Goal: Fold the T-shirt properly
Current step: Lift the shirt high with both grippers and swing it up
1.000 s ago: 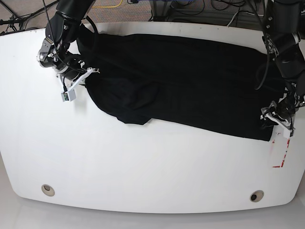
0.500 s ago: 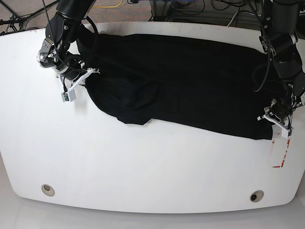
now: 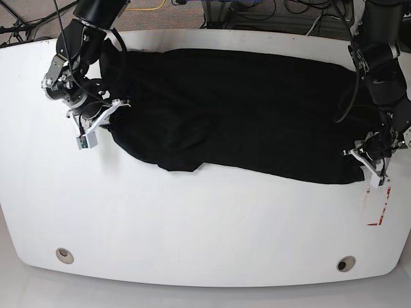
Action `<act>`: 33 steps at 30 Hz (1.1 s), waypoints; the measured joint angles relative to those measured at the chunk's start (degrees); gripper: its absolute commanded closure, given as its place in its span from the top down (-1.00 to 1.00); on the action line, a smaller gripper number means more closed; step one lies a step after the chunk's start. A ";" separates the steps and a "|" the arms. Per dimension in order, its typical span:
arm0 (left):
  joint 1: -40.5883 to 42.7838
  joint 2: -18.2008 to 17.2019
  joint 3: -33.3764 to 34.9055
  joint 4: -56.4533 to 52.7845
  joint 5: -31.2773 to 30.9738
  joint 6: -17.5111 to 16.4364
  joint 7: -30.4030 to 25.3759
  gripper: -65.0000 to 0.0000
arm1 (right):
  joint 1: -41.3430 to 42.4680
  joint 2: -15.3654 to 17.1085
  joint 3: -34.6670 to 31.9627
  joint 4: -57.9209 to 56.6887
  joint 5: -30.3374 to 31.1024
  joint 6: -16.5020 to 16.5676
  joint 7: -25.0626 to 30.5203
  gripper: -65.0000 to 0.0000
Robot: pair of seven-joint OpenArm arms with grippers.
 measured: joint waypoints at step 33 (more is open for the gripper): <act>-10.12 5.27 -4.55 51.95 -1.01 -0.17 26.16 -1.00 | 31.21 18.01 -6.34 7.02 1.62 1.31 -6.91 -1.00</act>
